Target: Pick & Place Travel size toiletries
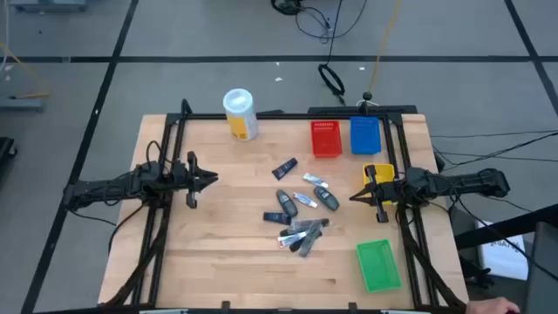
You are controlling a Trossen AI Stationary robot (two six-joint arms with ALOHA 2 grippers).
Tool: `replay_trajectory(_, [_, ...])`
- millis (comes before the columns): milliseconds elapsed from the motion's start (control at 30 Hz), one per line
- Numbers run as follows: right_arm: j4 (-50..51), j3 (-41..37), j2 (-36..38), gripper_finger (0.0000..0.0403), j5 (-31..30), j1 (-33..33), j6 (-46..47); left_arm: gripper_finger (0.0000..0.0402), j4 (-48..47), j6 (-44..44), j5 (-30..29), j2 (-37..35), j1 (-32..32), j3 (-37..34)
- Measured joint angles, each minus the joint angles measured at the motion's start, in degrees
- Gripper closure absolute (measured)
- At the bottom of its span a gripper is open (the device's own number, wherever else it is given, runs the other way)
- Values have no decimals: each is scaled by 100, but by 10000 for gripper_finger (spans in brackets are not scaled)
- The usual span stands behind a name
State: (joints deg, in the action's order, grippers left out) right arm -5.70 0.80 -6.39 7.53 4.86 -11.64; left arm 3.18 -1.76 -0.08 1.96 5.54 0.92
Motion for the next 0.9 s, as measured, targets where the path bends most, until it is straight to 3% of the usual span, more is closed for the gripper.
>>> replay_trajectory(900, [-6,0,0,403,0,-2,494,350,2,0,0,2,0,-1])
